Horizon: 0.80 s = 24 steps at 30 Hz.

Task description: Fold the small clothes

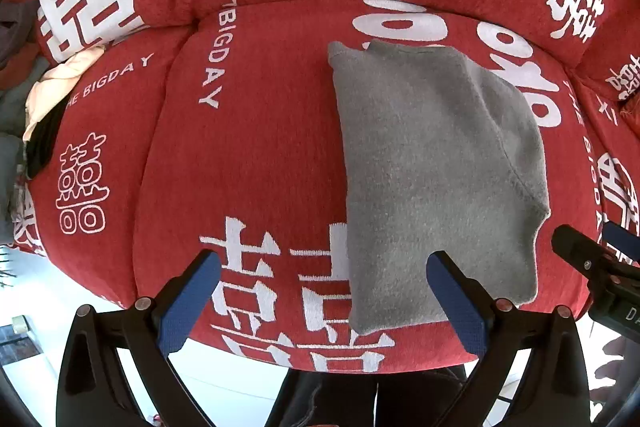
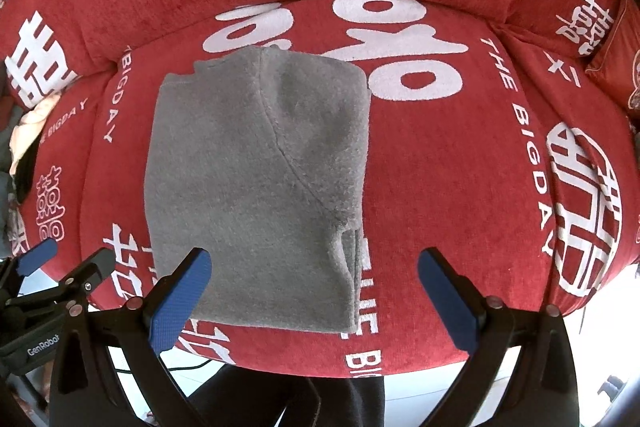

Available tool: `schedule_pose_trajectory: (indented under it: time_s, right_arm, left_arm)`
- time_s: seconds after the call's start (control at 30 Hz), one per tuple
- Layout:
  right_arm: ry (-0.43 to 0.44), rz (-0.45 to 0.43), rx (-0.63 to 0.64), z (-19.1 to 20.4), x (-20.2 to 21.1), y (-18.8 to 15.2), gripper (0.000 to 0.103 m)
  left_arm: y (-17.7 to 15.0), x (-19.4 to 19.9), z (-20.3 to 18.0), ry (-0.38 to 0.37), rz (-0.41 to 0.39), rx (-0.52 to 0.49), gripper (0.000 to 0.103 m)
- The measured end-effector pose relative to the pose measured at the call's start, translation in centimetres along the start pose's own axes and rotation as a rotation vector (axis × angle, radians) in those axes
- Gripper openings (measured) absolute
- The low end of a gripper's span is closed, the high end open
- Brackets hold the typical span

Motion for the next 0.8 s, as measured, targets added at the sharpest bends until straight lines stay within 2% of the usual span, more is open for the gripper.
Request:
schedule_pose_trajectory:
  time_s: [0.8]
  right_arm:
    - [-0.029,0.003,0.042,0.9,-0.1,-0.6,0.103]
  left_arm:
    - [-0.6,-0.4,1.2,0.012,0.006,0.031,0.103]
Point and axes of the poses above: each gripper's, at about its wrist camera, not at the fingertips, and x roughly against the way its jaws point, z to its left, y to its top, the point moved 6 cm from there along -x, roughly the way its jaws point, and after that the axes turned 3 degrees about -y, right-handed, at the moved point
